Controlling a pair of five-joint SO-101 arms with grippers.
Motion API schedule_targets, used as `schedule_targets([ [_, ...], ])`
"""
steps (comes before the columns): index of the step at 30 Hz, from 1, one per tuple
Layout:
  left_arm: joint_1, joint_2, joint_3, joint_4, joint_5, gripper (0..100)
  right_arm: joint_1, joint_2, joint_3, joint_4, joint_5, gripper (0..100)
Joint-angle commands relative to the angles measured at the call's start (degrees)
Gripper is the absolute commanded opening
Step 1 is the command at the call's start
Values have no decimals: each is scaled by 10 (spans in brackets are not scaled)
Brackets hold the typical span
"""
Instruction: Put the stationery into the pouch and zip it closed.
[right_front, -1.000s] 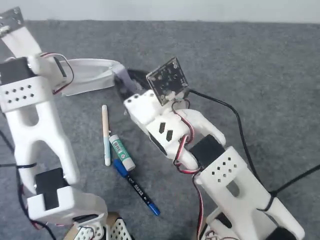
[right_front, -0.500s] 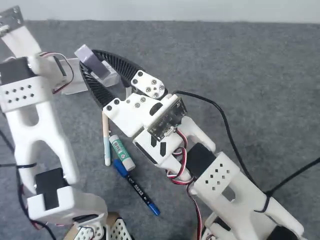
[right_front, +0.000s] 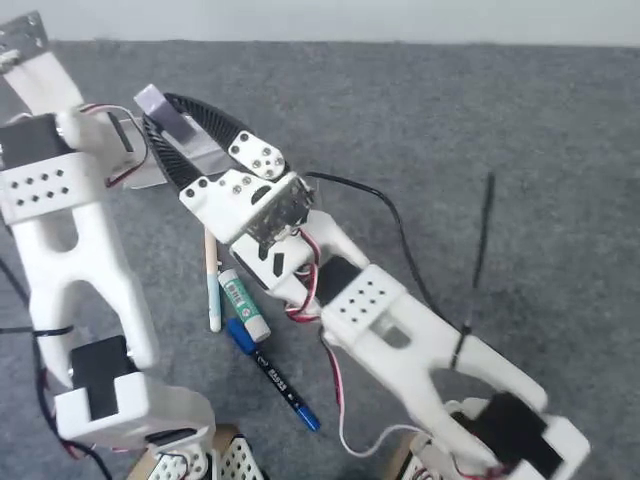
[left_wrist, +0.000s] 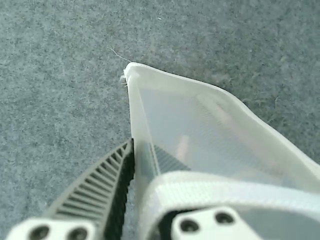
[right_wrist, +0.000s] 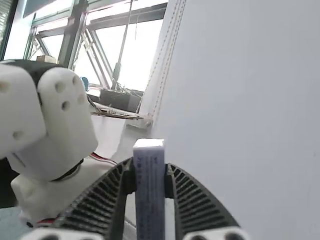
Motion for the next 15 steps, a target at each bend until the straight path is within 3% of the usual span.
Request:
schedule_targets([
  [1, 4, -3, -7, -19, 9, 9, 13, 20, -12, -89, 7, 6],
  [9, 4, -3, -6, -19, 9, 9, 15, 116, -72, -123, -7, 6],
  [15, 4, -3, -6, -19, 9, 9, 39, 155, -105, -118, -162, 6],
])
